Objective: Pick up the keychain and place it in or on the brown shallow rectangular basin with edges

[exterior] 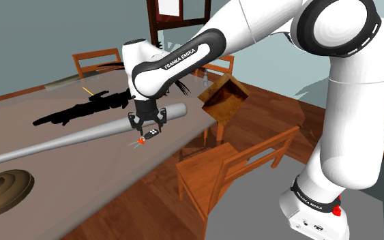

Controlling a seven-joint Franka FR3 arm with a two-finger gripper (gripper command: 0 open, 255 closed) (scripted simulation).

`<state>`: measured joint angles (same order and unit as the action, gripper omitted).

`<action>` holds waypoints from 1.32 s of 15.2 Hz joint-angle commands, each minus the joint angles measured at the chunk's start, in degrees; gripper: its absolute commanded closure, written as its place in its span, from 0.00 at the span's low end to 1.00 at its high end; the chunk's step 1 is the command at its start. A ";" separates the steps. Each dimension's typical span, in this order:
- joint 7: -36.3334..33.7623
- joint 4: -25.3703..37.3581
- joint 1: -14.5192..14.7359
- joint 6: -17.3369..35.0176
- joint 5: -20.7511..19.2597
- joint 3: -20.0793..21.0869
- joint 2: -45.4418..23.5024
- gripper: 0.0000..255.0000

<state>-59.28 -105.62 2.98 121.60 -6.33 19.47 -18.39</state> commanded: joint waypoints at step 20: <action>1.32 9.72 -0.37 -14.53 2.26 0.79 5.11 1.00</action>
<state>-58.02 -96.72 2.61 107.87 -4.07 20.27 -13.22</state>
